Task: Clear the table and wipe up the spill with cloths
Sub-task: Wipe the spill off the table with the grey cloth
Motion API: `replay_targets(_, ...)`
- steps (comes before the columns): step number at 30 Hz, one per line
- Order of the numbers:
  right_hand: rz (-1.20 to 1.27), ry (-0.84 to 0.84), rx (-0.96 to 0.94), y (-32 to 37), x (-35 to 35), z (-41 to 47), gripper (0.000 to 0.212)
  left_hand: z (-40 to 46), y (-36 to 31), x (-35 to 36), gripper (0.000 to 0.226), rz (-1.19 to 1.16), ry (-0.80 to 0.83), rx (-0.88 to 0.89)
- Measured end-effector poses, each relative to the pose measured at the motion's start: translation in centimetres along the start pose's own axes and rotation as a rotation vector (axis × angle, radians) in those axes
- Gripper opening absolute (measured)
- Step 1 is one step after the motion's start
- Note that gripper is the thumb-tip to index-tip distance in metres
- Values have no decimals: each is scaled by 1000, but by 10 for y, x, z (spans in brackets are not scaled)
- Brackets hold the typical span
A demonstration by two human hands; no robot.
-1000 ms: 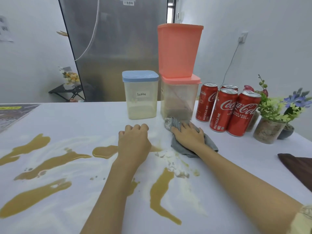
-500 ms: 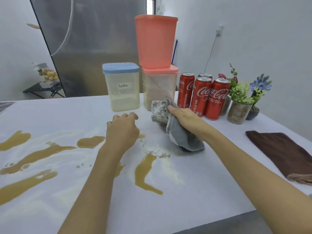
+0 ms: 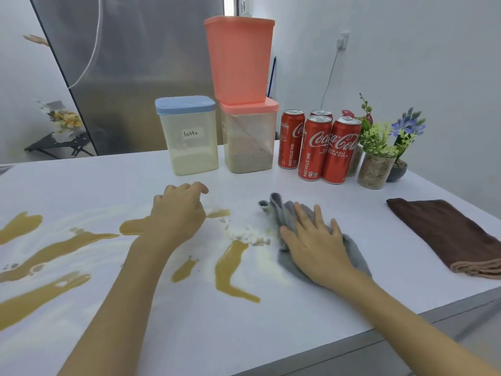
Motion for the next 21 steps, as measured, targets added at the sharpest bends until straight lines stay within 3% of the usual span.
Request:
replay_targets(5, 156, -19, -84, 84, 11, 7, 100, 0, 11, -12, 40, 17, -88, 21)
replay_targets(10, 418, -74, -15, 119, 0, 31, 50, -2, 15, -28, 37, -37, -258, 44)
replay_targets(13, 777, -120, 125, 107, -9, 49, 43, -7, 20, -41, 35, -27, -371, 43)
replay_targets(16, 1163, -148, 267, 83, -13, 52, 58, -11, 30, -48, 34, -16, -423, 11)
replay_targets(21, 1328, -374, 256, 21, -68, 13, 37, -10, 25, -38, 40, 45, -371, 22)
Point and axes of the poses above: each hand's wrist, its own z-axis towards the middle knuckle, its own x-axis out of the palm, y = z × x, the point moved 10 cm from there along z, towards the middle knuckle, and after that the axes turned 3 degrees about -x, right-handed, at the moved point
